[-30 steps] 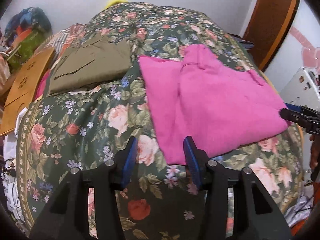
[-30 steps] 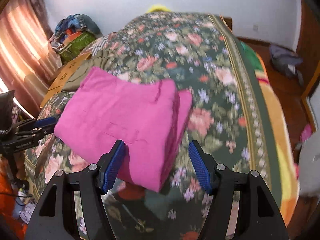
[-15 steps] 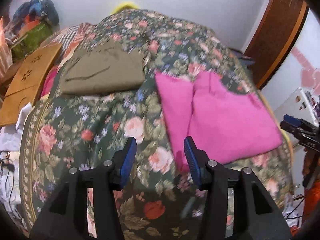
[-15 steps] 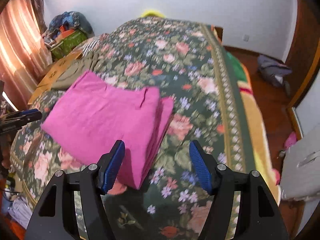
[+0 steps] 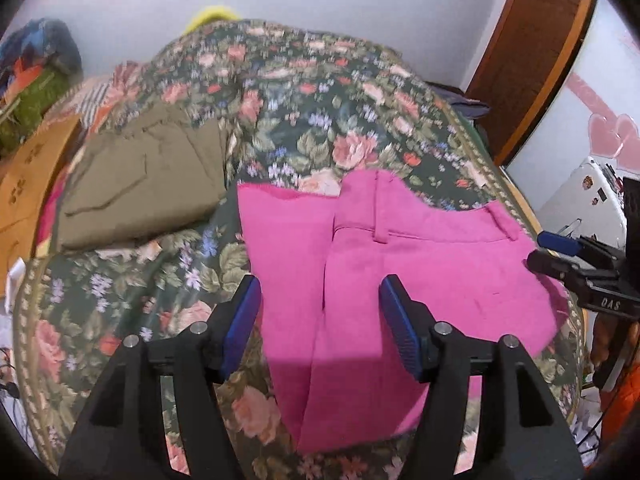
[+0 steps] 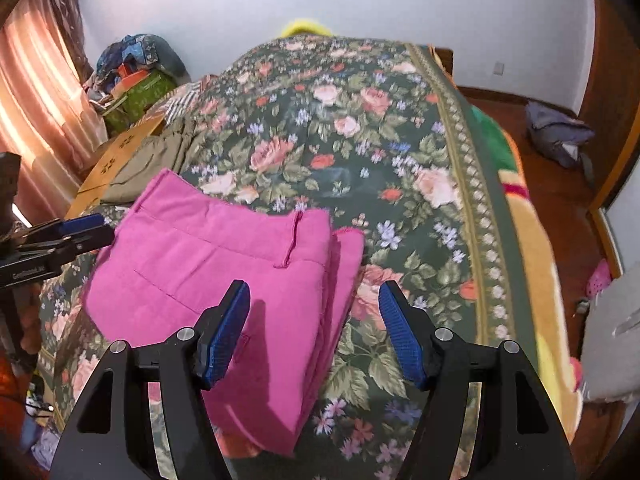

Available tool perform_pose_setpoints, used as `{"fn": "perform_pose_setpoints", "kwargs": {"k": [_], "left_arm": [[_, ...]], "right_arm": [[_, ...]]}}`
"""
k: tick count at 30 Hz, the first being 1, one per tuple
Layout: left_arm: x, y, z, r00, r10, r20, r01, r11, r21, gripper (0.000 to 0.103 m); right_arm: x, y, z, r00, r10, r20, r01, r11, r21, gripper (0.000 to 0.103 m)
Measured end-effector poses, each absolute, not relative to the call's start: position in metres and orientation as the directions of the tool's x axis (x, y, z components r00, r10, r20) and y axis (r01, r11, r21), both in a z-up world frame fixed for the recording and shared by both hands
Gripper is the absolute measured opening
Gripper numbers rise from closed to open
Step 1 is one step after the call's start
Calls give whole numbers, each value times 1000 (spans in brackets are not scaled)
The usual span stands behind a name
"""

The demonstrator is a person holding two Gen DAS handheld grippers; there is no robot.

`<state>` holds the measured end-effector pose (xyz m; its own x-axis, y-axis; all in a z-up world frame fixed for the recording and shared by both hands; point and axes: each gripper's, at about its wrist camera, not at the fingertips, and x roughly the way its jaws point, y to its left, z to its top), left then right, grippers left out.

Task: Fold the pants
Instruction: 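Close both grippers on the folded edge of the pink trousers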

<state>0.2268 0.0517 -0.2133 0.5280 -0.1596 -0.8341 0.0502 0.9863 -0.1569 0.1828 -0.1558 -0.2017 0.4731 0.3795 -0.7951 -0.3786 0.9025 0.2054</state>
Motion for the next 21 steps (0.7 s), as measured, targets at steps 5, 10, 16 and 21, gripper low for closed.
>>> {"fn": "perform_pose_setpoints", "kwargs": {"k": [5,10,16,21], "left_arm": [[233,58,-231,485,-200,-851,46,978,-204,66],[233,66,-241,475,-224,-851,16,969,-246,75],[235,70,-244,479,-244,-843,5,961,-275,77],[235,62,-236,473,-309,-825,87,948,-305,39]], "right_arm": [[191,-157,-222,418,414,-809,-382,888,257,63],[196,-163,-233,378,459,-804,-369,871,324,64],[198,-167,-236,353,504,-788,-370,849,377,61],[199,-165,-234,328,543,-773,-391,823,412,43]]}}
